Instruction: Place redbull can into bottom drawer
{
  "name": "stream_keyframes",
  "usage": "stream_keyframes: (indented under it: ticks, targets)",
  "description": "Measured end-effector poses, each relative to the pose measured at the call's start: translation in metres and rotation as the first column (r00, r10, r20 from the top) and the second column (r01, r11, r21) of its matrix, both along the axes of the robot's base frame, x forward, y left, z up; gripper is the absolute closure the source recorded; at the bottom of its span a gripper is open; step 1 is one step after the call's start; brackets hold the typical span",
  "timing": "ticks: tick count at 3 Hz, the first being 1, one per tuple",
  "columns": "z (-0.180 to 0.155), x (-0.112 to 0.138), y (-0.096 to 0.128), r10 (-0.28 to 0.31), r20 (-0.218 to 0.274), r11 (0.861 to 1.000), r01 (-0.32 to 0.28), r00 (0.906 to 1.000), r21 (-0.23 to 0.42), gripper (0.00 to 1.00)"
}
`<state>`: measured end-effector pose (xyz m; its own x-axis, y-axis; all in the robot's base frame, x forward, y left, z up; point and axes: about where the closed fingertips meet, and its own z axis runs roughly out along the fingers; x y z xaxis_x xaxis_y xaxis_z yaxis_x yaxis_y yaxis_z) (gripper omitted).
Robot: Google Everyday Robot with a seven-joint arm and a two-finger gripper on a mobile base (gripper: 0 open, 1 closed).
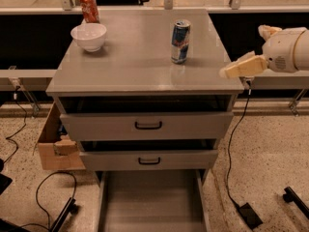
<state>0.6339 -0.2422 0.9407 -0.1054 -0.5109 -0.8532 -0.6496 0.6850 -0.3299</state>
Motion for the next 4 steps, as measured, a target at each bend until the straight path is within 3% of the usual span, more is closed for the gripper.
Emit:
stream_keyframes:
  ticks: [1,2,3,4]
  targets:
    - [0.0,0.0,0.0,0.0,-0.001,1.0,0.0,1.0,0.0,0.0]
    - [-0.001,0.029,0.03,0.025,0.039,0.992,-0.03,0.9989,0.12,0.0]
    - [-0.003,0.066,0.072,0.067,0.084,0.96,-0.087,0.9942,0.266,0.0]
    - [-0.008,0.09,0.102,0.104,0.102,0.925,-0.134,0.9893,0.355,0.0]
